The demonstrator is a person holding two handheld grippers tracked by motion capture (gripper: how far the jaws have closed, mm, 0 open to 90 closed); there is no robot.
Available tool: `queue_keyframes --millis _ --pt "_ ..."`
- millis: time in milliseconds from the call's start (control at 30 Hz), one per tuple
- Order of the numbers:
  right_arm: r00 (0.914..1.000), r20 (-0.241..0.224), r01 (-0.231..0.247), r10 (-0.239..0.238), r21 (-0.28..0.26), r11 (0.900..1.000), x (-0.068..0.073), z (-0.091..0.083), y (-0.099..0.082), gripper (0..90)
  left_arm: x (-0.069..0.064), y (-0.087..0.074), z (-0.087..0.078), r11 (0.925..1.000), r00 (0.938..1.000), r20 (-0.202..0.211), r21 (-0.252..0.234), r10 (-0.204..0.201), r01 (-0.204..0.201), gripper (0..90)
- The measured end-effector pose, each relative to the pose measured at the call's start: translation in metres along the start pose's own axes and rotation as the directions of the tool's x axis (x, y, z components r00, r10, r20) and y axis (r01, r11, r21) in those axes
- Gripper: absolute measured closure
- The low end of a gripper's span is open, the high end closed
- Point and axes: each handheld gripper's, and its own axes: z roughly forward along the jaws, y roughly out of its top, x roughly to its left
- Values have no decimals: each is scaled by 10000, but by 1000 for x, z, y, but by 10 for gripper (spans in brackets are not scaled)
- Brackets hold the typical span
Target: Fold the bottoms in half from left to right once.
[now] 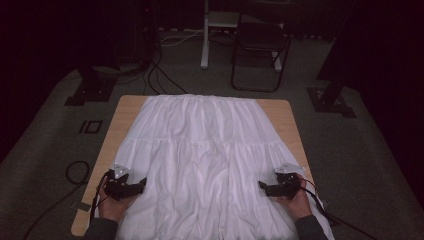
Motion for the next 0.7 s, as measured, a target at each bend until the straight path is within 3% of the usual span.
queue_keyframes --millis 200,400,467,533,700 --pt "10000 6 3 -3 1 10000 0 0 0 113 0 0 -1 9999 9999 -73 -97 -111 110 190" --pt "10000 20 3 -3 -3 10000 0 0 0 116 1 -2 -4 9995 10000 23 -317 -96 96 355" --pt "10000 27 4 -4 -7 10000 0 0 0 117 1 -2 -5 9995 9999 152 -311 -54 59 370" --pt "10000 30 13 -13 -10 10000 0 0 0 118 1 0 -10 9989 9997 133 -435 180 -174 374" --pt "10000 33 9 -9 -26 10000 0 0 0 119 8 1 -30 9969 9997 4 -748 260 -258 375"
